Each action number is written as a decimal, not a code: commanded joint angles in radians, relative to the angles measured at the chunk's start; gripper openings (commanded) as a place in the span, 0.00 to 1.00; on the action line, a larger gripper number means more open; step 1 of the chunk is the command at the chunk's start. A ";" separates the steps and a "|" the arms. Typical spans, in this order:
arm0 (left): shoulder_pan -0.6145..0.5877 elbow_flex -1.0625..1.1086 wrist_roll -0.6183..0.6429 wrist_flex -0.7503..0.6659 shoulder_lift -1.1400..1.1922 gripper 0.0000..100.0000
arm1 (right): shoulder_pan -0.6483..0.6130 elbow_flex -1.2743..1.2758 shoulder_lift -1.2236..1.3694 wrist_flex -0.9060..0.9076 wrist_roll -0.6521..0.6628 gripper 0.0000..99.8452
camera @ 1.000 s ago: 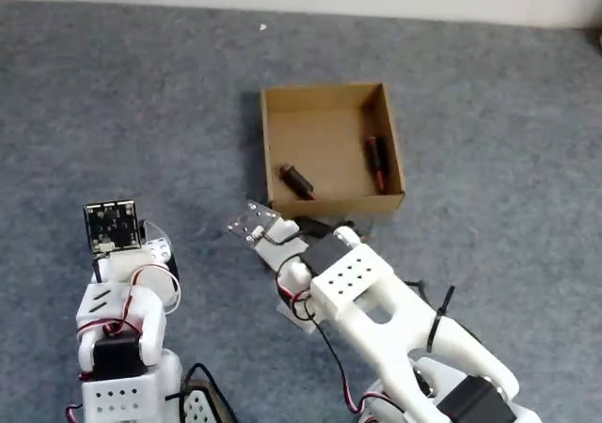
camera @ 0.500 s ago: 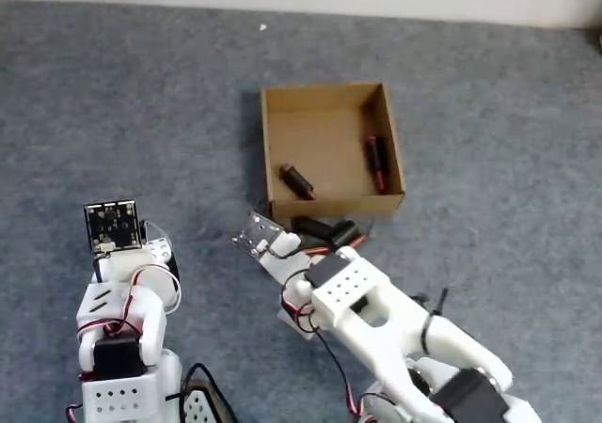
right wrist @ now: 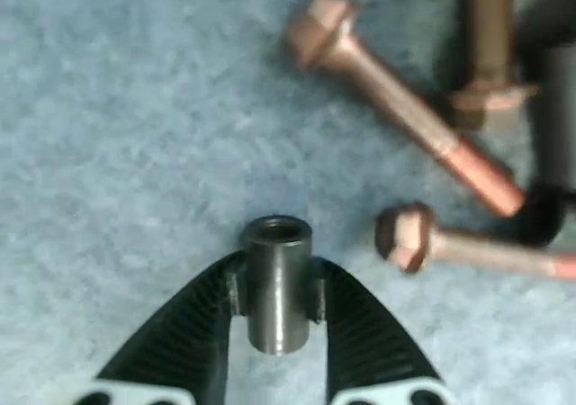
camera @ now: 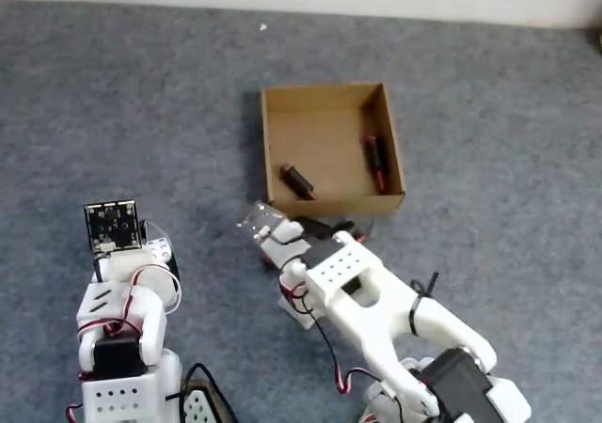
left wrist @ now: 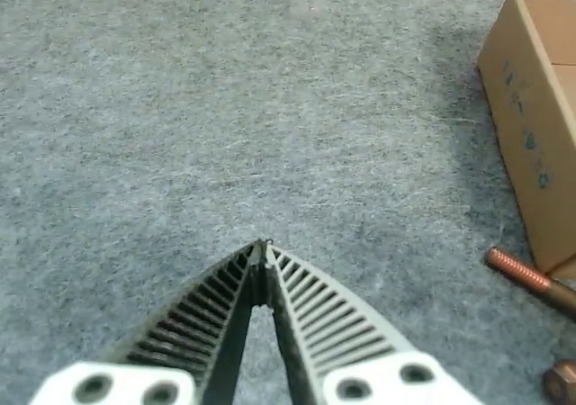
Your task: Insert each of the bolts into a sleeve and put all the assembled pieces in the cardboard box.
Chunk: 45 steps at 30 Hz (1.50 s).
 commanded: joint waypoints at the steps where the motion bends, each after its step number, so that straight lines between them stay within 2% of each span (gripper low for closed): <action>1: -0.012 -0.005 -0.015 -0.021 -0.002 0.02 | 0.062 -0.050 -0.147 0.068 -0.097 0.00; 7: -0.012 -0.005 -0.015 -0.018 -0.002 0.02 | 0.185 -0.044 -0.435 0.077 -0.287 0.00; 11: -0.010 -0.007 -0.021 -0.015 -0.002 0.02 | 0.286 0.015 -0.591 0.076 -0.353 0.00; 16: 0.005 -0.031 -0.129 -0.015 -0.002 0.02 | 0.381 0.071 -0.670 0.073 -0.413 0.00; 28: 0.406 -0.251 -0.299 0.215 0.028 0.01 | 0.633 0.200 -0.676 -0.157 -0.517 0.00; 31: 0.456 -0.308 -0.313 0.229 0.145 0.01 | 0.688 0.199 -0.673 -0.173 -0.543 0.00; 36: 0.573 -0.464 -0.365 0.226 0.476 0.03 | 0.763 0.199 -0.671 -0.208 -0.569 0.00; 41: 0.657 -0.596 -0.365 0.222 0.819 0.18 | 0.843 0.199 -0.671 -0.229 -0.603 0.00; 45: 0.661 -0.702 -0.370 0.196 1.078 0.19 | 0.848 0.199 -0.670 -0.229 -0.603 0.00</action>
